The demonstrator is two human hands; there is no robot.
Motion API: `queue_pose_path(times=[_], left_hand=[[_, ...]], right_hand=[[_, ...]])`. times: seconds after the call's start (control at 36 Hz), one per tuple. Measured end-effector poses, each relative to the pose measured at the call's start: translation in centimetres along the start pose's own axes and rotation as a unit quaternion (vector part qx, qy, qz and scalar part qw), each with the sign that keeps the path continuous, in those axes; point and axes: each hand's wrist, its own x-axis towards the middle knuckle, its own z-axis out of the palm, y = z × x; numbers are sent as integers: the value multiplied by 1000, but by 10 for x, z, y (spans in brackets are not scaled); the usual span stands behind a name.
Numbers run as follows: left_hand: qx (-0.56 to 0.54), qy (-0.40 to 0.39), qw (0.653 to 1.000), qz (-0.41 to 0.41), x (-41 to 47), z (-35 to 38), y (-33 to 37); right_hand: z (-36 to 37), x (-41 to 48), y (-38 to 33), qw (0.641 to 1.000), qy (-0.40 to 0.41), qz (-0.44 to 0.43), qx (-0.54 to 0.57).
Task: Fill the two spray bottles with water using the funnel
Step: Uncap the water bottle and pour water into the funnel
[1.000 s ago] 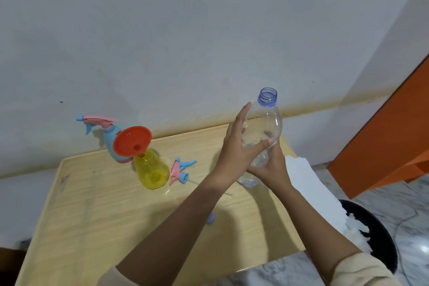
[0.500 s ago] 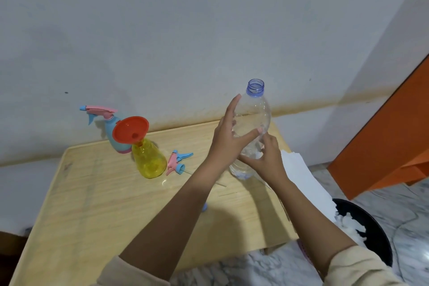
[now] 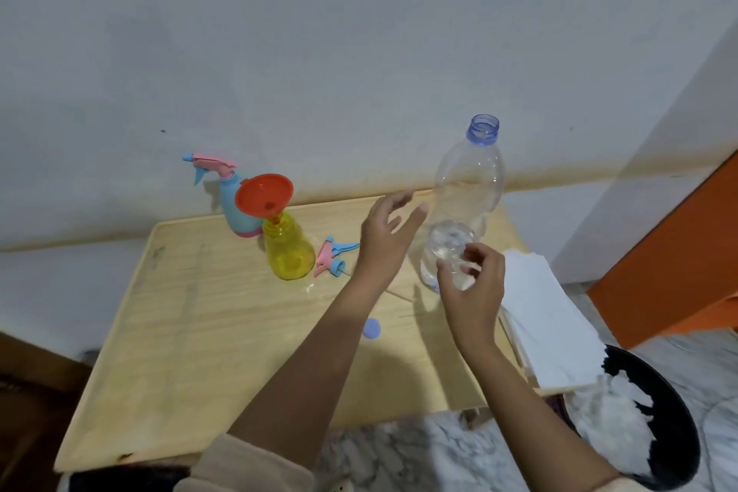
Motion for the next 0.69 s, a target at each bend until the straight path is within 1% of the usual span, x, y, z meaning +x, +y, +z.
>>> queue_pose_path(times=[0.06, 0.14, 0.25, 0.31, 0.39, 0.47, 0.56, 0.61, 0.64, 0.69], left_hand=[[19, 46, 999, -10, -5, -28, -17], [46, 122, 991, -28, -16, -72, -46], [92, 225, 968, -61, -28, -128, -79], [109, 247, 959, -84, -25, -150, -88], [104, 221, 963, -112, -9, -175, -94], [104, 159, 974, -125, 11, -193, -98], [129, 118, 978, -111, 27, -201, -103], [153, 93, 981, -78, 36, -202, -104], [154, 81, 983, -65, 39, -201, -104], [137, 58, 986, -69, 45, -200, -105]], right_hand=[[10, -11, -4, 999, -39, -14, 15], [36, -21, -16, 992, -120, -30, 31], [83, -18, -43, 975, -214, -31, 56], [107, -12, -56, 968, -242, -40, 57], [144, -2, -69, 960, -274, -41, 42], [175, 6, -79, 951, -307, -33, 18], [197, 11, -85, 946, -322, -22, 6], [207, 13, -88, 945, -327, -22, -3], [210, 13, -90, 945, -327, -24, -8], [214, 15, -94, 944, -327, -25, -21]])
